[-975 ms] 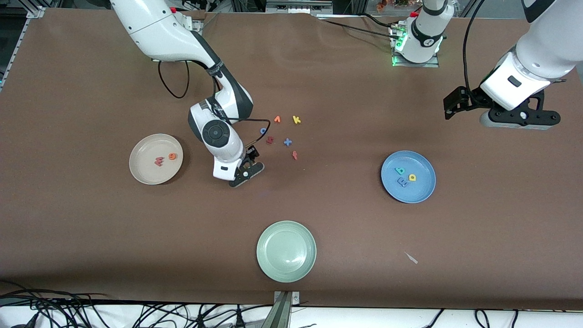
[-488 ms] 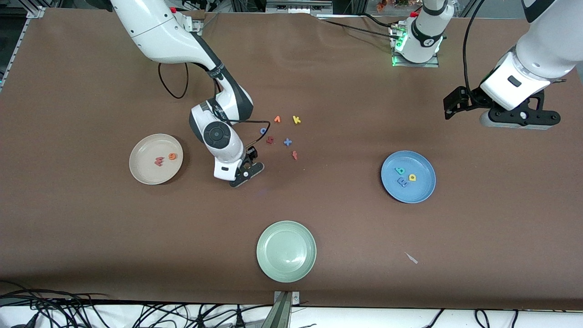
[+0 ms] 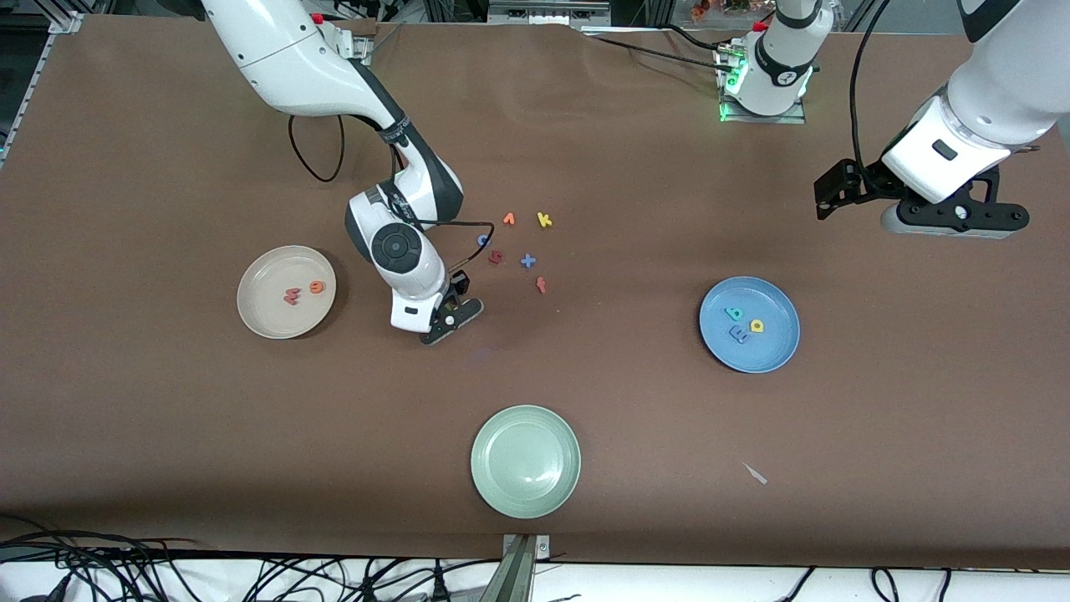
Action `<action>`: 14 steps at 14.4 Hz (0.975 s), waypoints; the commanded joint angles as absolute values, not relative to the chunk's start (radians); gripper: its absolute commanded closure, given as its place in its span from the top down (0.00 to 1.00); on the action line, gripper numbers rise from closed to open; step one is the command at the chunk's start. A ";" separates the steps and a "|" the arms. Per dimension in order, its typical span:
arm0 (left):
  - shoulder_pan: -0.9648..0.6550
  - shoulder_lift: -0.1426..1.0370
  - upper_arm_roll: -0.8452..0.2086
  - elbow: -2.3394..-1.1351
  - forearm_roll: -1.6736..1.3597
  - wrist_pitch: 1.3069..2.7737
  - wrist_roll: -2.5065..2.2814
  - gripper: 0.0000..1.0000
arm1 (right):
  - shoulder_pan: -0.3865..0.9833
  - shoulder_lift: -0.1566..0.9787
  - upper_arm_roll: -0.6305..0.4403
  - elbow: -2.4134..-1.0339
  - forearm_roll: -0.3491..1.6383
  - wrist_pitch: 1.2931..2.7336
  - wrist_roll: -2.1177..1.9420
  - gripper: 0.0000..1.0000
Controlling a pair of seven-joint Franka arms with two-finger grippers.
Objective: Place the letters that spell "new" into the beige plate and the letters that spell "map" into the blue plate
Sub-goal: 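Move the right gripper to the green u and close on it, then carry the green u onto the cream plate and open the right gripper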
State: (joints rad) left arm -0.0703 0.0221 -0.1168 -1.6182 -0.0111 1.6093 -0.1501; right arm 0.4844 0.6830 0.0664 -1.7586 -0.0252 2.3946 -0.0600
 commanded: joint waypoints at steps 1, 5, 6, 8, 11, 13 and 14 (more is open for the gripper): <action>-0.075 0.037 -0.117 -1.588 0.011 1.594 -0.147 1.00 | 0.483 0.681 0.072 -1.776 -0.034 2.416 -0.075 0.37; -0.075 0.037 -0.117 -1.588 0.011 1.592 -0.147 1.00 | 0.482 0.680 0.072 -1.773 -0.032 2.418 -0.075 0.21; -0.075 0.037 -0.117 -1.588 0.011 1.594 -0.149 1.00 | 0.482 0.680 0.072 -1.772 -0.032 2.416 -0.075 0.21; -0.075 0.037 -0.117 -1.588 0.011 1.592 -0.149 1.00 | 0.479 0.675 0.071 -1.761 -0.032 2.411 -0.080 0.18; -0.075 0.037 -0.117 -1.588 0.011 1.594 -0.147 1.00 | 0.445 0.637 0.063 -1.723 -0.031 2.305 -0.127 0.17; -0.075 0.037 -0.117 -1.588 0.011 1.594 -0.149 1.00 | 0.402 0.594 0.061 -1.718 -0.023 2.194 -0.208 0.17; -0.075 0.037 -0.117 -1.588 0.011 1.594 -0.149 1.00 | 0.394 0.580 0.046 -1.727 -0.023 2.157 -0.231 0.17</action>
State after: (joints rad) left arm -0.0703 0.0226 -0.1169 -1.6182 -0.0111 1.6093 -0.1501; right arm 0.4318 0.6314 0.0508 -1.7121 -0.0250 2.2420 -0.1631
